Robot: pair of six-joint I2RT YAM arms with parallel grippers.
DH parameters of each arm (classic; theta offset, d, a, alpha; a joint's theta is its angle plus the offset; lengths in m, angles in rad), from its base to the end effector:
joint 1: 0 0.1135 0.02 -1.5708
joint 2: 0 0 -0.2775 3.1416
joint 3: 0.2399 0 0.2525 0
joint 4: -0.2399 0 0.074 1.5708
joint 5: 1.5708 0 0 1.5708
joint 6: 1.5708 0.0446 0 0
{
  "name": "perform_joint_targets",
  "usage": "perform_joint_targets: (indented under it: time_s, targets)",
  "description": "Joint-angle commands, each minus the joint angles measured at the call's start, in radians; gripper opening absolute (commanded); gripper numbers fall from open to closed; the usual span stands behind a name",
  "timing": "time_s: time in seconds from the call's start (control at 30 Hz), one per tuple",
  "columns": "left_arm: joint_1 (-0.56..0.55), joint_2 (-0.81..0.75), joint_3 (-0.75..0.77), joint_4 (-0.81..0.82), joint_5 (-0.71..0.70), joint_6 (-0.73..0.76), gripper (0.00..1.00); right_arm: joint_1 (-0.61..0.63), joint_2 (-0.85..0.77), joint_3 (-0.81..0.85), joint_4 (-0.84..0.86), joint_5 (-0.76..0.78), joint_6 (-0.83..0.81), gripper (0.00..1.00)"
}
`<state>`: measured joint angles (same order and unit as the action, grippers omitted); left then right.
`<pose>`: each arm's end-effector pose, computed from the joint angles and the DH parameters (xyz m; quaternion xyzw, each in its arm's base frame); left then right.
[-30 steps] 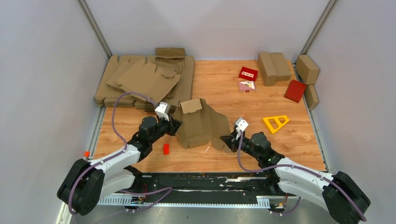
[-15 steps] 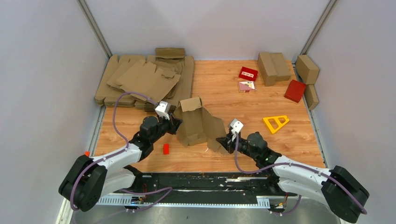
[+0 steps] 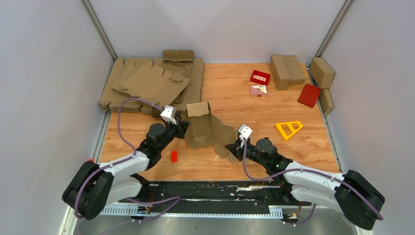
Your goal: Fold the paper box
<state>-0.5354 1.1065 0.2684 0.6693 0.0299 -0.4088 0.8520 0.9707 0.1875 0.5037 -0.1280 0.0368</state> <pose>0.1896 -0.1140 0.1995 0.0580 0.7620 -0.3035 0.5692 0.1229 0.1491 0.1794 -0.3513 0.7165 0.3043 0.5202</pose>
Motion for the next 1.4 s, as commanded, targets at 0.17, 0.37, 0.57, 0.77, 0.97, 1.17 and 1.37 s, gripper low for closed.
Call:
perform_joint_targets:
  time_s: [0.17,0.37,0.57,0.77,0.97,1.17,1.37]
  targets:
    - [-0.016,0.129,0.014,0.278,-0.076,-0.014,0.06,0.01,0.094,0.041,-0.073,0.062,0.03,0.0]
    - [-0.042,0.161,-0.028,0.339,-0.106,-0.049,0.1,0.011,0.131,0.051,-0.055,0.024,0.048,0.0]
    - [-0.058,0.15,0.025,0.166,0.015,-0.056,0.42,0.011,0.129,0.051,-0.062,0.024,0.04,0.0]
    - [-0.06,0.131,0.017,0.036,0.045,-0.08,0.5,0.011,0.12,0.05,-0.066,0.028,0.039,0.0]
    - [-0.09,0.094,-0.001,-0.066,-0.024,-0.093,0.6,0.012,0.117,0.048,-0.058,0.02,0.043,0.0]
    - [-0.156,0.111,0.026,-0.139,-0.116,-0.104,0.76,0.015,0.112,0.046,-0.053,0.012,0.046,0.0]
    - [-0.216,0.092,0.004,-0.167,-0.212,-0.134,0.79,0.016,0.082,0.04,-0.058,0.036,0.056,0.0]
